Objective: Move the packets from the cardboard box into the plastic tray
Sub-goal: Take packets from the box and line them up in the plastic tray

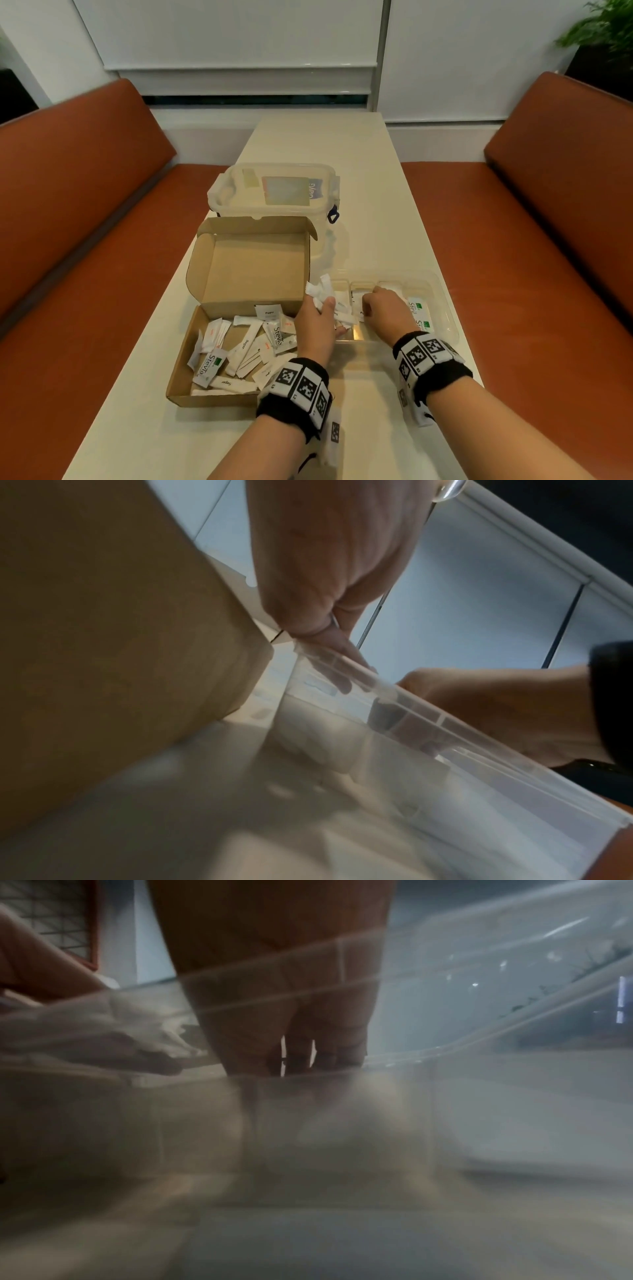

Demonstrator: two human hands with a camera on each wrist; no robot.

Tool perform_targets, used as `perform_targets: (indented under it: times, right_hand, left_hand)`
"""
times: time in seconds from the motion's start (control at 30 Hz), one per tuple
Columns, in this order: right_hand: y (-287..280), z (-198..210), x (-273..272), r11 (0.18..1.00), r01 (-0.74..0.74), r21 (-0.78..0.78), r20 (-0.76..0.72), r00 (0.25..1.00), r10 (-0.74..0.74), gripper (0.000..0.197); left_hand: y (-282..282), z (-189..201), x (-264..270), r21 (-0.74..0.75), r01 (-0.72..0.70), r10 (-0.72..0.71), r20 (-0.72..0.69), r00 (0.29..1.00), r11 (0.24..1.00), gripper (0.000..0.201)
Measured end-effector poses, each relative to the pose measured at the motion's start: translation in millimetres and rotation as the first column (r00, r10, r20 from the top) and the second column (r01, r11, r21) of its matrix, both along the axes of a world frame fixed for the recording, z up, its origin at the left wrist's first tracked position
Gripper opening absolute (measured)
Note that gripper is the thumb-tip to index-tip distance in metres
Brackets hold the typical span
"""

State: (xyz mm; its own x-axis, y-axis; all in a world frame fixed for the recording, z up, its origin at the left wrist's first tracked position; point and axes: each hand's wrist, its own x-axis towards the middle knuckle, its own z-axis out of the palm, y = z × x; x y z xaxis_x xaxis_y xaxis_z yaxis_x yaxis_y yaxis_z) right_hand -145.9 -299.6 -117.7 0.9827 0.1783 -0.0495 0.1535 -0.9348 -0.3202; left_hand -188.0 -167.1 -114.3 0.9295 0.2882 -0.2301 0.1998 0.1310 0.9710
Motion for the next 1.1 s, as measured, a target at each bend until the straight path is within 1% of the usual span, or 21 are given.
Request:
perform_targets:
  times: [0.13,0.4,0.47,0.53,0.6,0.63,0.7,0.77,0.83,0.93,1.03,1.1]
  right_hand:
    - [1.0,0.0,1.5,0.999,0.01,-0.041,-0.011,1.0,-0.011,0.02]
    - [1.6,0.4,1.4,0.997,0.035,-0.065,-0.002,0.999,-0.035,0.02]
    - [1.2,1.7,0.8,0.999,0.045,0.007,0.047,0.998,-0.046,0.018]
    - [2.7,7.4,-3.0,0.976,0.056,0.212,0.086,0.993,-0.076,0.014]
    - [6.9,16.9,-8.8,0.899,0.044,0.435,0.054,0.996,-0.075,0.008]
    - [9.6,21.8,-12.4,0.856,0.034,0.516,0.024,0.998,-0.055,0.005]
    - [14.6,29.8,-19.8,0.793,0.012,0.61,-0.03,0.999,0.009,0.003]
    - [16.9,33.5,-24.4,0.782,0.014,0.624,-0.076,0.996,0.042,0.013]
    - [16.4,35.8,-25.7,0.779,0.053,0.624,-0.103,0.995,0.015,0.019]
    - [15.4,38.9,-25.5,0.738,0.106,0.666,-0.112,0.993,-0.041,0.021]
    - [15.8,39.8,-25.7,0.743,0.149,0.652,-0.116,0.989,-0.096,0.021]
    - [16.9,39.0,-27.5,0.694,0.176,0.698,-0.158,0.983,-0.091,0.02]
  left_hand:
    - [0.9,-0.5,0.1,0.007,0.003,-0.003,0.0,1.0,1.0,0.016]
    - [2.4,0.5,0.6,0.019,0.019,-0.019,-0.025,1.0,1.0,0.014]
    - [2.8,1.5,1.3,0.005,0.022,-0.022,-0.039,0.999,1.0,0.009]
    - [3.2,2.3,1.9,-0.008,0.033,-0.033,-0.044,0.998,0.999,0.013]
    - [3.8,3.9,2.4,-0.034,0.04,-0.042,-0.051,0.998,0.999,0.017]
    - [4.2,5.4,2.7,-0.056,0.041,-0.044,-0.055,0.998,0.998,0.017]
    - [5.3,9.8,3.7,-0.116,0.039,-0.045,-0.057,0.997,0.993,0.02]
    - [6.4,14.3,4.5,-0.176,0.027,-0.037,-0.054,0.998,0.984,0.025]
    - [6.5,18.7,4.4,-0.231,0.012,-0.025,-0.051,0.998,0.973,0.029]
    - [5.9,26.9,3.9,-0.333,-0.013,-0.01,-0.067,0.998,0.943,0.03]
    - [7.5,33.5,5.8,-0.404,-0.058,0.019,-0.099,0.995,0.913,0.03]
    - [8.8,36.6,7.3,-0.407,-0.074,0.029,-0.117,0.993,0.91,0.03]
